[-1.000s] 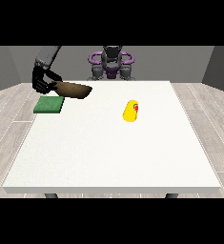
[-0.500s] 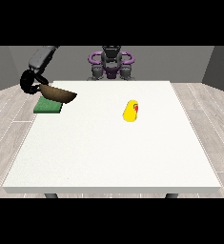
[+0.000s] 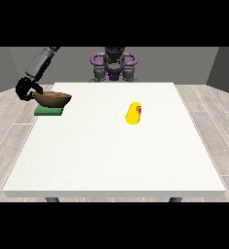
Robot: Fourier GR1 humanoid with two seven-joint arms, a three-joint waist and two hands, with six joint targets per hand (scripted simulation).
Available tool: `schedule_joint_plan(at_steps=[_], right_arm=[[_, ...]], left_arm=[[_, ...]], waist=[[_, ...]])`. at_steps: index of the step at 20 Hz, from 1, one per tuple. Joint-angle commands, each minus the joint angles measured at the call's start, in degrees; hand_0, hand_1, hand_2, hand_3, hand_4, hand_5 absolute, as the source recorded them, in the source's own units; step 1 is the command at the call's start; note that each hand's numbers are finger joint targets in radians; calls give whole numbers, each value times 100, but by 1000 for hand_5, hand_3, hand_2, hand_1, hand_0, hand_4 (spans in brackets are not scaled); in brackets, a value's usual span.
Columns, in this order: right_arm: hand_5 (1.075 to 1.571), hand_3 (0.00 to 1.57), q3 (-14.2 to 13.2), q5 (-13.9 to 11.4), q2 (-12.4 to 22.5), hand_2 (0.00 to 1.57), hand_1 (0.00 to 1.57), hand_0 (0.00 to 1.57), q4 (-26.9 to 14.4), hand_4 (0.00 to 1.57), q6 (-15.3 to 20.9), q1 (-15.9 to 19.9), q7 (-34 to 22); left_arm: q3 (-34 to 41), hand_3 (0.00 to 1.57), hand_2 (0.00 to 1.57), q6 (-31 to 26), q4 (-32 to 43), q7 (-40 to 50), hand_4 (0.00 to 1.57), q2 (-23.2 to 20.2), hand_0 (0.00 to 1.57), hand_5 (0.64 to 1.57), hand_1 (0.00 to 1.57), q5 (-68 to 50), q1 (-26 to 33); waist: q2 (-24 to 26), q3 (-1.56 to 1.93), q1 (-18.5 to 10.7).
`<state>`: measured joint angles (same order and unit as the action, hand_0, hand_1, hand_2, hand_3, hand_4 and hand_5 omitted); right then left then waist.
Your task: Pick the cup and pour the ball into the bowl, then pick the bowl and place it on the pad
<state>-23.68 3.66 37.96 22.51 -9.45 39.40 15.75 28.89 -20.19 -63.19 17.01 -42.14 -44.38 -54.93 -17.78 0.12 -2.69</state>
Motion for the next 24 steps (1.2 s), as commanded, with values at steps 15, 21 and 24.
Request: schedule_joint_plan(at_steps=[15,21,24], right_arm=[[1435,370,-827,540,1237,398,258,258,-684,0,-87,185,326],[1432,207,-867,641,1297,301,385,385,-729,0,-282,268,143],[1388,311,-887,766,1691,85,408,408,-627,0,-893,500,-441]], left_arm=[[207,0,0,597,-1967,565,0,-324,0,1563,0,-698,239],[369,0,0,688,-2126,605,0,-271,0,1566,0,-951,532],[265,0,0,504,-1719,614,0,-173,0,1566,0,-895,747]], waist=[[-1005,6,-261],[-864,0,-191],[-425,-12,-95]])
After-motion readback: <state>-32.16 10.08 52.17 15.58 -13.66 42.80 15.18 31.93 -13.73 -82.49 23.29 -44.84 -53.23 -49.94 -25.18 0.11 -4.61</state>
